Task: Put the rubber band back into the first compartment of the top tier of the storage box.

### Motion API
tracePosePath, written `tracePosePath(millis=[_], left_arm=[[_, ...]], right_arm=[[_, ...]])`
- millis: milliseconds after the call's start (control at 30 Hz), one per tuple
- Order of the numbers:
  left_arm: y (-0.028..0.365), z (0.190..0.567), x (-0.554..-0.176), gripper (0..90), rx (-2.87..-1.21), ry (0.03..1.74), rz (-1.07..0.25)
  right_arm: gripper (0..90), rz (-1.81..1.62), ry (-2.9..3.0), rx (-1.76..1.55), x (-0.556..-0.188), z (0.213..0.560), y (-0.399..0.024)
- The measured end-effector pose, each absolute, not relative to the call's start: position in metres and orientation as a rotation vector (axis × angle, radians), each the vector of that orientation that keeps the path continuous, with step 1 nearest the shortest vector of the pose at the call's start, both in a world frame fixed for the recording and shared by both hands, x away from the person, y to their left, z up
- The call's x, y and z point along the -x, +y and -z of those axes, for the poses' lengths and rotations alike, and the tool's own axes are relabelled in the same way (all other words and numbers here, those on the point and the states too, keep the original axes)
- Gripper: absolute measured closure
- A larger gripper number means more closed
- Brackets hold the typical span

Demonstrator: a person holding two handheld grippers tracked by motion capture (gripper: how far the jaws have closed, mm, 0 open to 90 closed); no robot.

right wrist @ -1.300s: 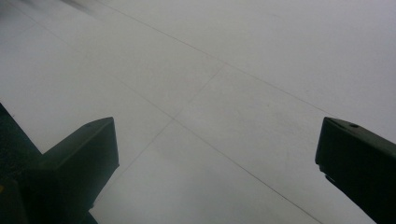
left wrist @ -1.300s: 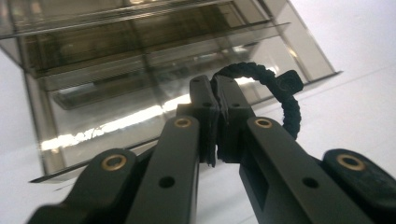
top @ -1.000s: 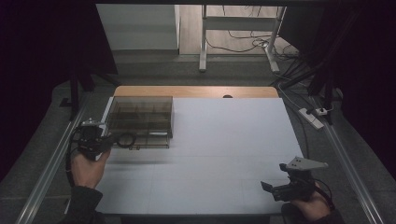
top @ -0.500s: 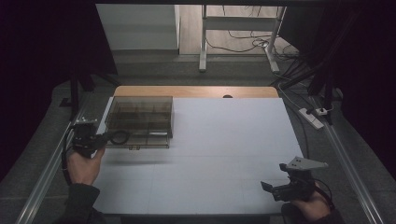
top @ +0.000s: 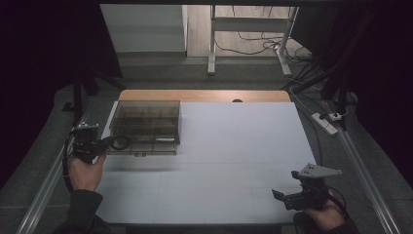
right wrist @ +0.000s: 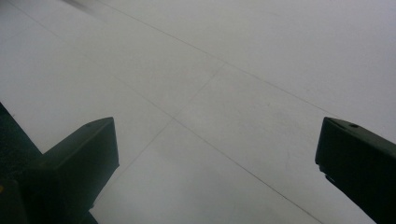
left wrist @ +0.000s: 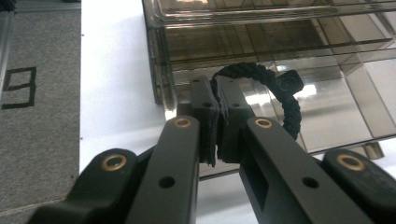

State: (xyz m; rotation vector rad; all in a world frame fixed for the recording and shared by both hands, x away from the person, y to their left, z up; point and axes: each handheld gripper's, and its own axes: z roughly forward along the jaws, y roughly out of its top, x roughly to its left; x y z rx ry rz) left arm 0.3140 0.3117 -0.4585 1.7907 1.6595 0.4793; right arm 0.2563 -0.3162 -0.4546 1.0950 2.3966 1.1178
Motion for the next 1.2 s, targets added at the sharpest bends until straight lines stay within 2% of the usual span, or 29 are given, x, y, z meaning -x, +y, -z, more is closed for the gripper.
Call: tracePosePath(millis=[800, 1200], left_arm=[[0.3041, 0.4684, -0.3215, 84.7, -1.874, 1.664, -0.525], [0.3029, 0.463, -0.3167, 73.7, -1.845, 1.625, -0.551]], right_arm=[[0.0, -1.115, 2.398, -1.092, -0.2561, 0.4547, -0.3159], [0.0, -1.113, 2.399, -1.091, -0.256, 0.4546, -0.3159]])
